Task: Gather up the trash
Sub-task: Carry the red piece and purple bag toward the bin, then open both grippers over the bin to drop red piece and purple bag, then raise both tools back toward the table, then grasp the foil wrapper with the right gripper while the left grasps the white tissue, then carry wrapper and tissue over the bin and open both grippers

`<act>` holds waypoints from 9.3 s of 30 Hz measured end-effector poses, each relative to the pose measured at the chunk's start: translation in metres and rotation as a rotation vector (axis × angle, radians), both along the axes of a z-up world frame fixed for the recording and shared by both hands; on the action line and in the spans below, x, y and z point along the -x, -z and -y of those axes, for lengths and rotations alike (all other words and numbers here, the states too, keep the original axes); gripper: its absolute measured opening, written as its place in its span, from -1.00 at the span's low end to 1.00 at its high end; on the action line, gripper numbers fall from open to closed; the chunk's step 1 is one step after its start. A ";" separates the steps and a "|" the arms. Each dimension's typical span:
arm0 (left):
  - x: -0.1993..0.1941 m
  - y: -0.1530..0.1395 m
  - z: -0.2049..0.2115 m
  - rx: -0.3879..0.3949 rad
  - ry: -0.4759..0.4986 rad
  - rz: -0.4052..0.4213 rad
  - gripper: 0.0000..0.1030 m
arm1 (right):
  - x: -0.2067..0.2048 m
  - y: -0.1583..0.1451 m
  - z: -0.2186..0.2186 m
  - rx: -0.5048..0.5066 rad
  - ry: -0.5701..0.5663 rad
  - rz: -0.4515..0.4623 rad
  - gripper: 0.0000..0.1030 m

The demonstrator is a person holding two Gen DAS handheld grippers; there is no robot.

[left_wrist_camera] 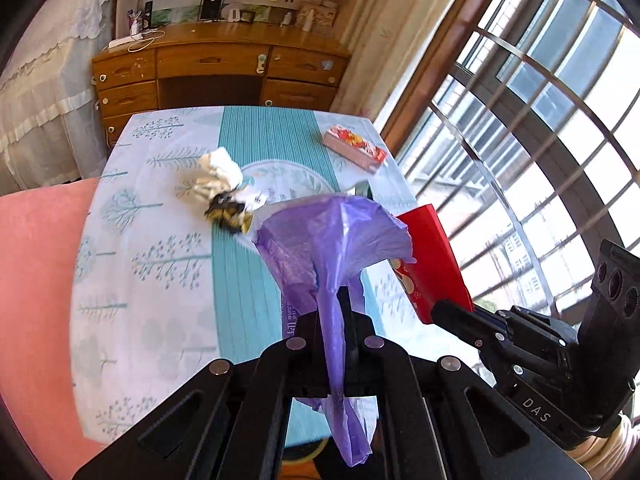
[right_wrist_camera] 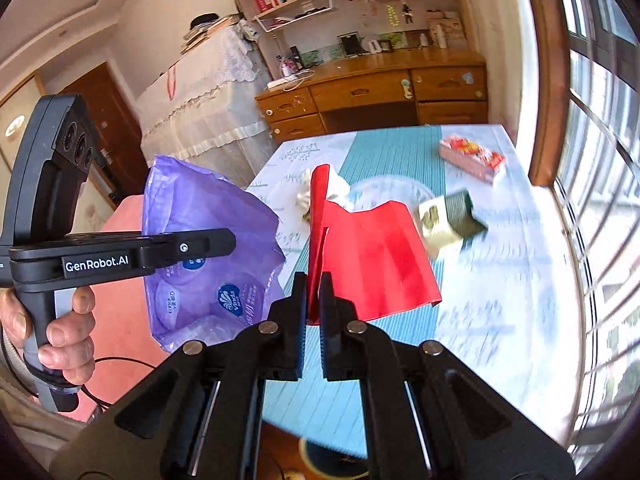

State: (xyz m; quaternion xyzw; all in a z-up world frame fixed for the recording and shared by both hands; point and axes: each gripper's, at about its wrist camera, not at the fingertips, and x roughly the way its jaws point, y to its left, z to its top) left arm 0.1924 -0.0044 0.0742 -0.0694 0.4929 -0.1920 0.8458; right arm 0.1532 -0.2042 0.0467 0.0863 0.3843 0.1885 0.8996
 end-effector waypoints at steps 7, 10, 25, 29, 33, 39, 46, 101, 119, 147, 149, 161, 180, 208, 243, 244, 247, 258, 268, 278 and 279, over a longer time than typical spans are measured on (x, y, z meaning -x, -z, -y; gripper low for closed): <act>0.096 0.011 -0.063 0.011 0.048 -0.022 -0.97 | 0.115 0.009 -0.059 0.004 0.059 -0.040 -0.94; 0.128 0.018 -0.084 0.001 0.060 -0.037 -0.97 | 0.157 0.012 -0.082 0.006 0.074 -0.055 -0.94; 0.208 0.050 -0.093 -0.059 0.111 -0.097 -0.97 | 0.230 0.034 -0.107 0.016 0.103 -0.162 -0.94; 0.214 0.069 -0.078 -0.072 0.115 -0.110 -0.97 | 0.230 0.054 -0.097 -0.015 0.123 -0.211 -0.94; 0.218 0.100 -0.061 -0.096 0.128 -0.154 -0.97 | 0.232 0.082 -0.084 -0.052 0.149 -0.274 -0.94; 0.218 0.167 -0.037 -0.133 0.112 -0.219 -0.97 | 0.233 0.154 -0.061 -0.098 0.166 -0.386 -0.94; 0.210 0.273 -0.011 -0.178 0.063 -0.292 -0.97 | 0.223 0.261 -0.031 -0.135 0.174 -0.482 -0.94; 0.174 0.511 -0.060 -0.341 -0.125 -0.309 0.78 | 0.163 0.527 -0.022 -0.179 0.303 -0.674 -0.13; 0.191 0.337 -0.049 -0.262 -0.155 -0.242 0.78 | 0.177 0.364 -0.024 -0.132 0.268 -0.630 -0.13; 0.242 0.027 -0.021 -0.276 -0.224 0.061 0.78 | 0.178 0.075 0.008 -0.089 0.121 -0.334 -0.13; 0.241 0.017 -0.022 -0.282 -0.230 0.084 0.78 | 0.175 0.062 0.008 -0.090 0.110 -0.307 -0.13; 0.197 -0.007 -0.039 -0.260 -0.250 0.136 0.78 | 0.124 0.026 -0.006 -0.068 0.112 -0.215 -0.12; -0.101 0.027 -0.132 -0.222 -0.081 0.093 0.78 | -0.126 0.055 -0.070 -0.076 0.333 -0.265 0.15; -0.272 0.129 -0.109 -0.220 0.096 -0.035 0.78 | -0.295 0.189 -0.100 -0.137 0.349 -0.384 -0.29; -0.331 0.231 -0.034 -0.216 0.132 -0.263 0.44 | -0.230 0.178 -0.050 -0.145 0.528 -0.354 -0.33; -0.331 0.230 -0.032 -0.219 0.135 -0.250 0.19 | -0.230 0.179 -0.050 -0.148 0.530 -0.353 -0.33; -0.329 0.228 -0.026 -0.224 0.153 -0.233 0.03 | -0.228 0.180 -0.048 -0.157 0.530 -0.352 -0.34; -0.305 0.191 -0.035 -0.238 0.138 -0.143 -0.27 | -0.217 0.171 -0.044 -0.187 0.510 -0.334 -0.35; -0.227 0.121 -0.055 -0.239 0.083 -0.052 -0.27 | -0.176 0.124 -0.042 -0.196 0.410 -0.281 -0.35; -0.065 0.050 -0.056 -0.253 -0.075 0.031 -0.27 | -0.075 0.065 -0.029 -0.180 0.191 -0.227 -0.35; -0.048 0.047 -0.053 -0.256 -0.093 0.041 -0.27 | -0.062 0.060 -0.025 -0.175 0.172 -0.220 -0.35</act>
